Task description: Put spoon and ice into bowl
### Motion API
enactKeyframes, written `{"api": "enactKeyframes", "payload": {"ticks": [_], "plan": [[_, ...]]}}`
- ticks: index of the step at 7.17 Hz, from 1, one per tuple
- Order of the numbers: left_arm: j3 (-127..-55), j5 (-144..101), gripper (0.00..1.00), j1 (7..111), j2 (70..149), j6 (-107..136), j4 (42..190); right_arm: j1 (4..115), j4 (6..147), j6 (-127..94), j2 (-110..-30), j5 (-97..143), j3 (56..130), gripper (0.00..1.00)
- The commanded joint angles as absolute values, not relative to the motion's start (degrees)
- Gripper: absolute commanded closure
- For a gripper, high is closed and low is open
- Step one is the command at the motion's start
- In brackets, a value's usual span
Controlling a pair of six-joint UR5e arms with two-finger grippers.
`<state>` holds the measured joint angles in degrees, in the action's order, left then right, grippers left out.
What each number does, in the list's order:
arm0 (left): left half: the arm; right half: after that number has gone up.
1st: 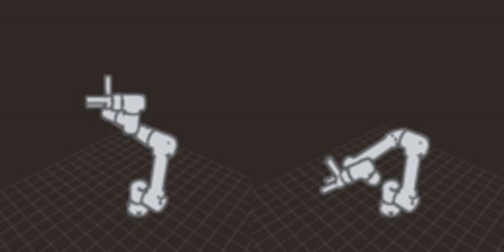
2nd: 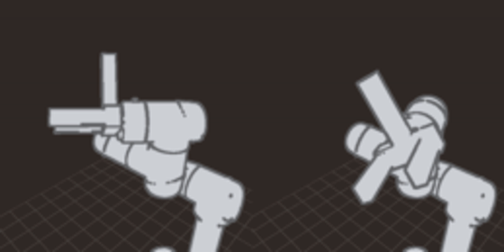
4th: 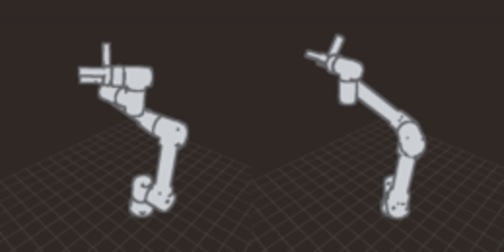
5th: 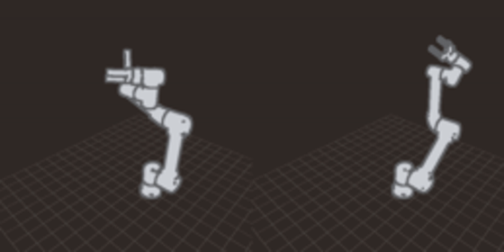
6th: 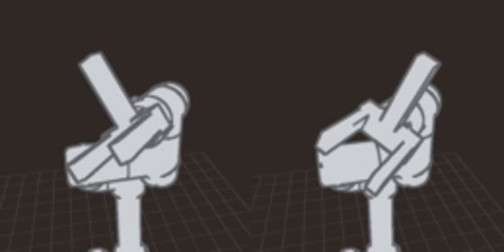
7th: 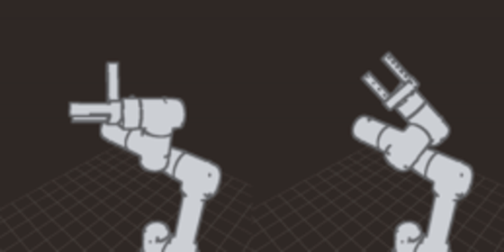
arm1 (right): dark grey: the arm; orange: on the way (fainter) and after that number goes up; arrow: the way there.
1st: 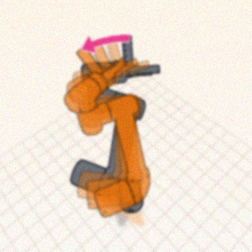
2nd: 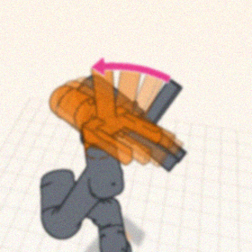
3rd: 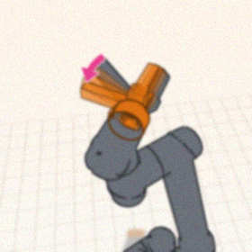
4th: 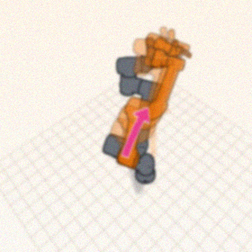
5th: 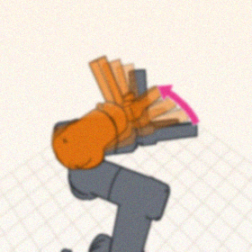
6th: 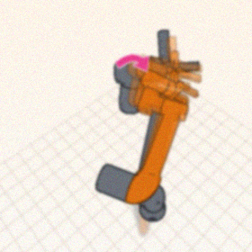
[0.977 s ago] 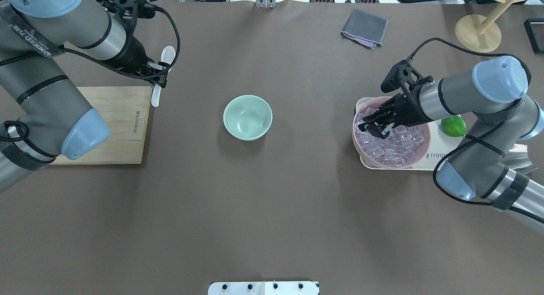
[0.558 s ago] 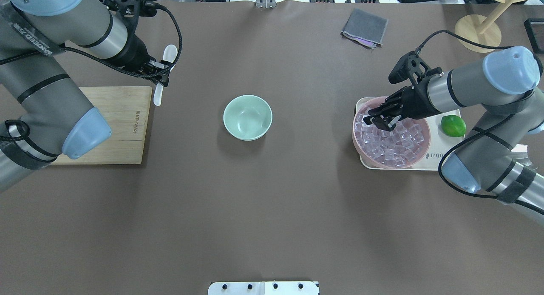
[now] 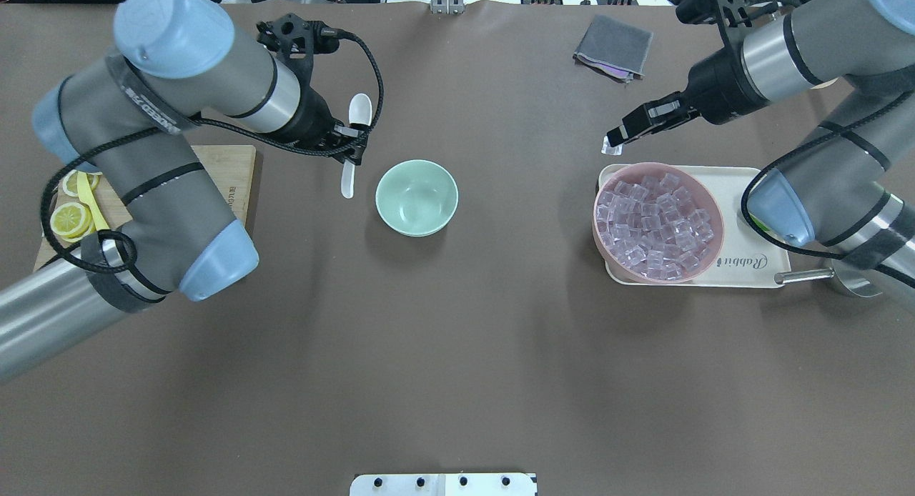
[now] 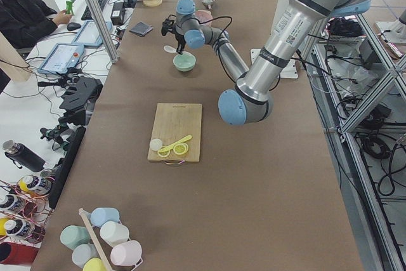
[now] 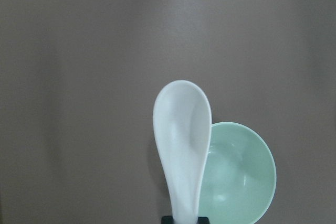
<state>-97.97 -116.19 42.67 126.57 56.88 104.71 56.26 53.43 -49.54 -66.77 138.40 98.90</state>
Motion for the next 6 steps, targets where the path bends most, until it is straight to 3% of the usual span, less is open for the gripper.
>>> {"api": "enactKeyframes", "payload": {"ticks": [1, 4, 5, 6], "plan": [[-96.2, -113.9, 1.0, 40.0, 127.9, 58.1, 106.1, 55.6, 58.4, -57.3, -63.3, 138.3, 99.9, 1.0], [-94.7, -113.8, 1.0, 36.7, 128.3, 58.1, 106.1, 53.2, 58.9, -58.9, -62.0, 132.4, 100.1, 1.0], [-94.6, -113.8, 0.89, 36.6, 128.7, 58.1, 106.1, 52.6, 58.8, -58.9, -62.0, 131.3, 100.1, 1.0], [-94.3, -113.8, 0.67, 36.6, 128.8, 58.1, 106.2, 51.9, 58.8, -58.9, -62.0, 130.4, 100.1, 1.0]]}}
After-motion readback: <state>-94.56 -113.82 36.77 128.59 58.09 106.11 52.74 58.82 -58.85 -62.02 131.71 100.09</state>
